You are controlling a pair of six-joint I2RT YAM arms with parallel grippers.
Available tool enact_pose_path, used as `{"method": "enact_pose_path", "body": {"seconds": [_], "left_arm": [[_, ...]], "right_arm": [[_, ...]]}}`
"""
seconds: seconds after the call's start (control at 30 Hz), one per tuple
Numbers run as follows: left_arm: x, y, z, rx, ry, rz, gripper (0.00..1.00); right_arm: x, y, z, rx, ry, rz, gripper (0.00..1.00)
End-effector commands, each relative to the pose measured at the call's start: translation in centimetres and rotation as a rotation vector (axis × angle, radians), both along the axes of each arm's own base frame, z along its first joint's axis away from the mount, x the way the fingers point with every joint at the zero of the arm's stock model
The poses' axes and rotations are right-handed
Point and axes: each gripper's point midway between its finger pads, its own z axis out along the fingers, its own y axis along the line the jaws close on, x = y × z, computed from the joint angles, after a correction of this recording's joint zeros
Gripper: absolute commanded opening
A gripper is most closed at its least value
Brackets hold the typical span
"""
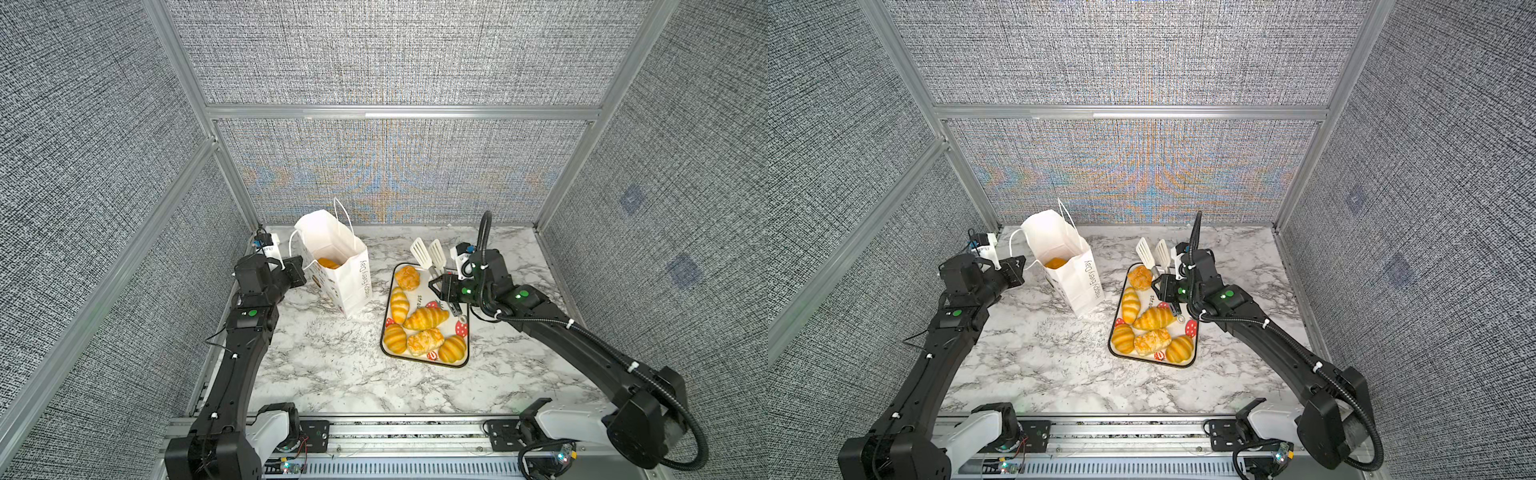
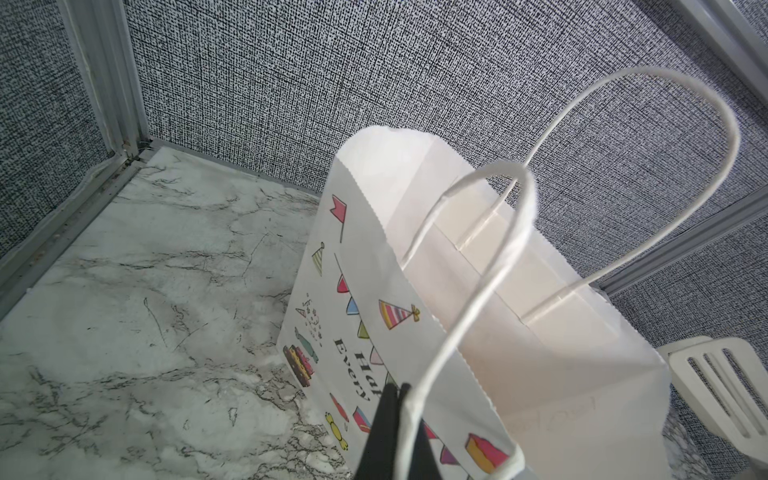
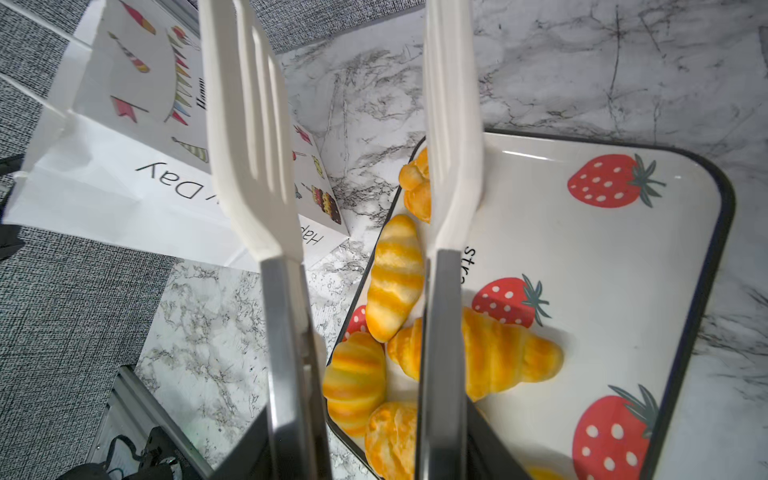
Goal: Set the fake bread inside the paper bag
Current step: 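Lower the open tongs around the round knotted bun on the tray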
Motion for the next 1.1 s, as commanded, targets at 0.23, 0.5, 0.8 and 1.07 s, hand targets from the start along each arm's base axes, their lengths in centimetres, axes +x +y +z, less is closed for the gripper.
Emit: {"method": "enact_pose_path", "body": {"seconds": [0.23, 0.5, 0.8, 1.07], "left_arm": [[-0.1, -0.1, 0.2, -0.002, -0.012, -0.009, 0.0], [-0.1, -0.1, 0.3, 0.0, -0.014, -0.01, 0.0], [-0.1, -0.1, 0.2, 0.001, -0.011, -0.007, 0.0], [-0.1, -0.1, 0.2, 0.0, -0.012, -0.01, 0.0]], "right_arm": [[1.8, -0.5, -3.5, 0.018, 0.116, -0.063, 0.5], [2.7, -0.6, -6.9, 0.018, 0.222, -0.084, 0.5], [3.7, -0.7, -8.7, 0.032, 0.274, -0.098, 0.5], [4.3, 0.1, -9.6, 0.06, 0.302, -0.083, 0.45]]}}
